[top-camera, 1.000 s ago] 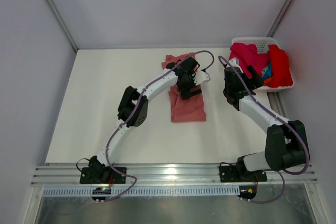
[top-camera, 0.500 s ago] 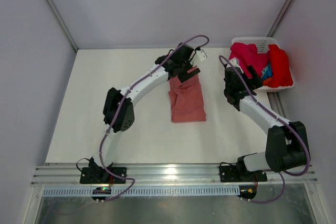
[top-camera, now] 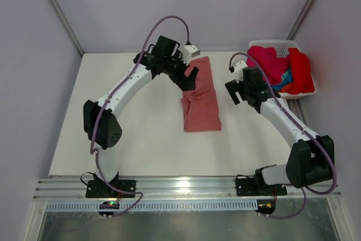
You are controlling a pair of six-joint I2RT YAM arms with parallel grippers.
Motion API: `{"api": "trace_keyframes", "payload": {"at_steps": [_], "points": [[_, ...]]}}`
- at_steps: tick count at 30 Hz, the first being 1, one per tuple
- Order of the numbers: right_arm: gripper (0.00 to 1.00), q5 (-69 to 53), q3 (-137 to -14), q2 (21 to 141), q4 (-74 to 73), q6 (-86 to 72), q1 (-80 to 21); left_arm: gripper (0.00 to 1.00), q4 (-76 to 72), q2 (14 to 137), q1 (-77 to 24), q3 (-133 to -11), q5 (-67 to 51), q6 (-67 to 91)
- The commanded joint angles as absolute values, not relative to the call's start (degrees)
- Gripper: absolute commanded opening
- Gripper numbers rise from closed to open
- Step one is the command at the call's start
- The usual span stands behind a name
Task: Fold and stack the t-shirts
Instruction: Fold the tshirt
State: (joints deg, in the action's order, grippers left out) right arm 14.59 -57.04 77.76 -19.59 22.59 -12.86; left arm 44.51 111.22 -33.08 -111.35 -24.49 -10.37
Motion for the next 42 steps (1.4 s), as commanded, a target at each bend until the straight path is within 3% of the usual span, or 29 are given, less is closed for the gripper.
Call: {"api": "trace_keyframes", "payload": {"at_steps": [1,8,18,42], "points": [[0.99,-8.12,-62.92,79.97,-24.34,20.30,-12.66,0.99,50.00,111.78,-30.94,-108.72,-46.30,-9.39],[0.99,-32.13,-71.53,90.06,-28.30,19.16,-12.66,0.99,52.90,119.34,-31.02,-109.24,-65.71,-11.51],[0.99,-54.03,-81.73,108.34,-41.74,27.94,-12.66,0.99,52.38,122.69,-32.52,-109.25,-68.81,-13.62],[0.99,-51.41,-84.81,117.60,-39.11,22.59,-10.28,0.99,55.72,131.48,-34.63,-111.09,-65.14,-21.62]]}}
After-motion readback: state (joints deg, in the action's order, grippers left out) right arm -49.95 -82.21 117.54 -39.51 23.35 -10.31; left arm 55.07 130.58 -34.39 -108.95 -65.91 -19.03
